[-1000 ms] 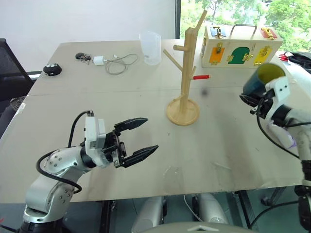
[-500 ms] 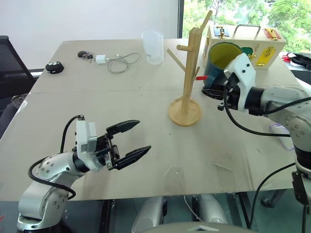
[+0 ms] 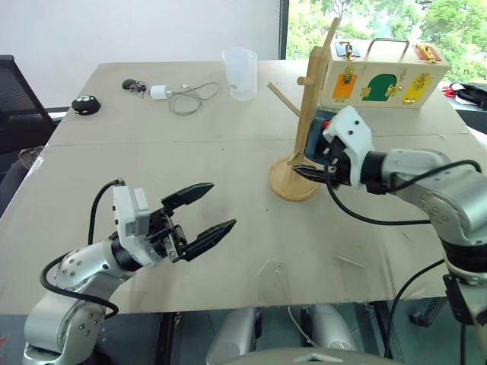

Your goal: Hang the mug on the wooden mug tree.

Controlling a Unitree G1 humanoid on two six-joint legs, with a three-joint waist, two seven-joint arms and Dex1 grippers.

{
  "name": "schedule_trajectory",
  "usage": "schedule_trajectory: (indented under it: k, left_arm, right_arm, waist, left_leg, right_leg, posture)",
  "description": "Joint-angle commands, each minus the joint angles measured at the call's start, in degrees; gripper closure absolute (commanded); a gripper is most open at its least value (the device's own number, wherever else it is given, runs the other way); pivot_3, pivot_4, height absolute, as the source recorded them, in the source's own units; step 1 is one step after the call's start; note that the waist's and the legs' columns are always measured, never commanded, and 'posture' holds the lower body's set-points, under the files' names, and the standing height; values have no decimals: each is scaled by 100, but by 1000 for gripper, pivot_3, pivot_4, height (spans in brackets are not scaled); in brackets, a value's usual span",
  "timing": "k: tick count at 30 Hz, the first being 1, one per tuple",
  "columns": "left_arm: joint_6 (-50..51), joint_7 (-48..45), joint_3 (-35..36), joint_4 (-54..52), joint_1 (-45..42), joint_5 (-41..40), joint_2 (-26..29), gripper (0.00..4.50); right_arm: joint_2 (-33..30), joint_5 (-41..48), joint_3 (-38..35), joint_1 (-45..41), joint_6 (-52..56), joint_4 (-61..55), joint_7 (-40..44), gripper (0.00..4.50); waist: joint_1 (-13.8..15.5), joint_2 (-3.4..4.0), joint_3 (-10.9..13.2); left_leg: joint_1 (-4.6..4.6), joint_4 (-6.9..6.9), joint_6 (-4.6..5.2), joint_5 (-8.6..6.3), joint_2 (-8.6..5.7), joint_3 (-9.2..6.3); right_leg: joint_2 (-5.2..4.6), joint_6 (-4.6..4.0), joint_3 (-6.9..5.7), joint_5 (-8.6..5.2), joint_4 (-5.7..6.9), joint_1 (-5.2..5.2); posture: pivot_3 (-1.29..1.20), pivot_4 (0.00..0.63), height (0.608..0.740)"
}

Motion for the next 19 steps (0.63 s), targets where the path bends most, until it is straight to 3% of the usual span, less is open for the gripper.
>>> schedule_trajectory:
  k: [1,4,8,13,19]
  left_arm:
    - [104,145,75,-209,-35,-131,55,0]
    - [265,261,70,-202,17,-90,120,0]
    - [430,333,130,-99,183,13,225,0]
    - [536,115,384,139,679,105,415,0]
    - [462,-274,577,627,895,338,646,0]
  right_arm:
    - [-311,735,-1022,425,-90,-673,471,2012]
    - [-648,1253,-1783,1111,-139,-883,830,2012]
    - [-909,1280,-2619,2490,-605,-978,1215,2012]
    - [-865,141,-3235,4591,-2118,-676,1716,2012]
    - [-731,-596,-3290,5404,-3239,-20,1770,2012]
  waist:
    - [-1,0,0]
    - [52,-2,0]
    - [61,-3,-1]
    - [106,-3,-2]
    - [98,-5,-3]
  left_leg:
    - [0,0,0,0,1,0]
    - [-5,0,1,-1,1,-8]
    - [3,-1,2,-1,2,-1]
    - [17,-3,3,-2,8,9]
    - [43,1,17,-10,11,21]
  right_leg:
    - [1,0,0,0,0,0]
    - [-1,0,-7,0,-5,3]
    - [2,0,-6,0,-3,8]
    - [6,1,-6,-1,-3,22]
    - [9,1,-10,-1,0,46]
  posture:
    - [0,150,740]
    - [0,150,740]
    - [0,150,740]
    - [0,150,740]
    - [0,150,740]
